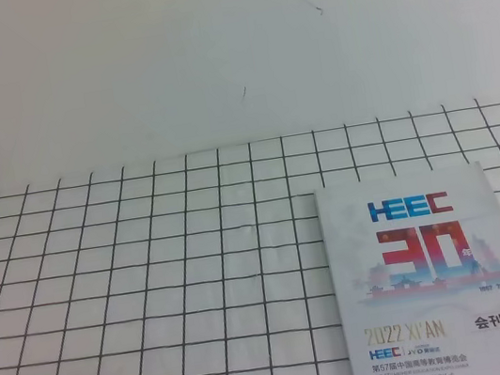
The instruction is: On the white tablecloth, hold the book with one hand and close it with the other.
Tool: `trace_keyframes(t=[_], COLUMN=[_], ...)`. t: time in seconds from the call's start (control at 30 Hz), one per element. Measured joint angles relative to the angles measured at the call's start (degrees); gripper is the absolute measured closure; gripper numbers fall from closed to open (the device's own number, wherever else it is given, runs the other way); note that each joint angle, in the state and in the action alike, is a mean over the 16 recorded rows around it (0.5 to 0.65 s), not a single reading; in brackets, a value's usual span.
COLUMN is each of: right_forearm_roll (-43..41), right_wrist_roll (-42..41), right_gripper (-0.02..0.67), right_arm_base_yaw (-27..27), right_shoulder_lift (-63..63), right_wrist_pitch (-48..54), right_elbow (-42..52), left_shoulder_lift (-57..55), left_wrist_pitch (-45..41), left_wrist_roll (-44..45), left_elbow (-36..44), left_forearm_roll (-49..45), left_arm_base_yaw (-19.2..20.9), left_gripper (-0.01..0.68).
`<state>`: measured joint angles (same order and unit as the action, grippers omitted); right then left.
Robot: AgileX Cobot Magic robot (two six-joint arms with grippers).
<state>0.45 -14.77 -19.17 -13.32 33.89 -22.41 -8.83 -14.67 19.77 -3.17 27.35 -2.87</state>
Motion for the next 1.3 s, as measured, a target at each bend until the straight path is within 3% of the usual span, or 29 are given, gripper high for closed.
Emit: trace_keyframes(t=[0.27,0.7,1.3], right_forearm_roll=[0.0,-0.1,-0.1], right_wrist_roll=[0.0,0.0,0.0], right_gripper=[0.652,0.652,0.652], right_arm_base_yaw=[0.0,0.0,0.0], right_shoulder_lift=[0.0,0.1,0.1], right_wrist_pitch=[1.9,2.0,2.0], right_elbow=[0.0,0.0,0.0], left_shoulder_lift=[2.8,9.3,9.5], left_wrist_pitch=[-2.5,-3.2,-4.2], left_wrist_roll=[0.0,-1.5,-16.1], left_elbow=[4.0,4.4,4.1], left_forearm_roll=[0.0,-9.7,-20.5], left_arm_base_yaw=[0.1,0.2,0.2], left_gripper=[0.676,0.676,0.676])
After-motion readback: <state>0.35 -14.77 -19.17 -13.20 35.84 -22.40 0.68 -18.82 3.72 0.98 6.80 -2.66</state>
